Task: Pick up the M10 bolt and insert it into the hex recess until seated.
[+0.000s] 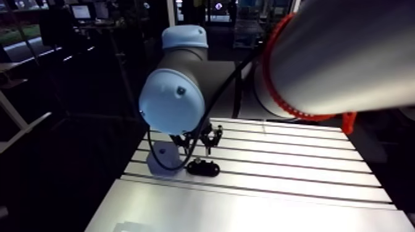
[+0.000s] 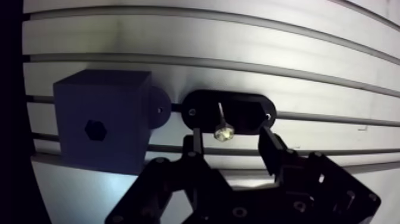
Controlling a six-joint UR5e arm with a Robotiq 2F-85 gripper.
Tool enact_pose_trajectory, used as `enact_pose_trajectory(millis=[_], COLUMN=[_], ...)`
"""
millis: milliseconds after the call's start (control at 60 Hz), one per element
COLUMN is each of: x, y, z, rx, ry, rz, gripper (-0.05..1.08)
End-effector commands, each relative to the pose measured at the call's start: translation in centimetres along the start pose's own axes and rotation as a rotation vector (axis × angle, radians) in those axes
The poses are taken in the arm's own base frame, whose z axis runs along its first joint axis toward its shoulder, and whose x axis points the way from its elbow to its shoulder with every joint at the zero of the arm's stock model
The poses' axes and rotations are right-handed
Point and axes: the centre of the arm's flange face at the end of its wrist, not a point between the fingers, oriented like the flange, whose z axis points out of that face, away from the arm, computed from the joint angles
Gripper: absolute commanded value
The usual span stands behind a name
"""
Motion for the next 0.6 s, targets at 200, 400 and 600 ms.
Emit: enact_pose_trajectory(millis=[200, 400, 600], x=[-0.2, -0.4, -0.4], y=[-0.1, -0.1, -0.1], z=[1.0, 1.5, 1.8], rx=[0.001, 0.001, 0.001], ry=[-0.010, -0.018, -0.013], rz=[-0.006, -0.006, -0.007], gripper=[0.43, 0.43, 0.43])
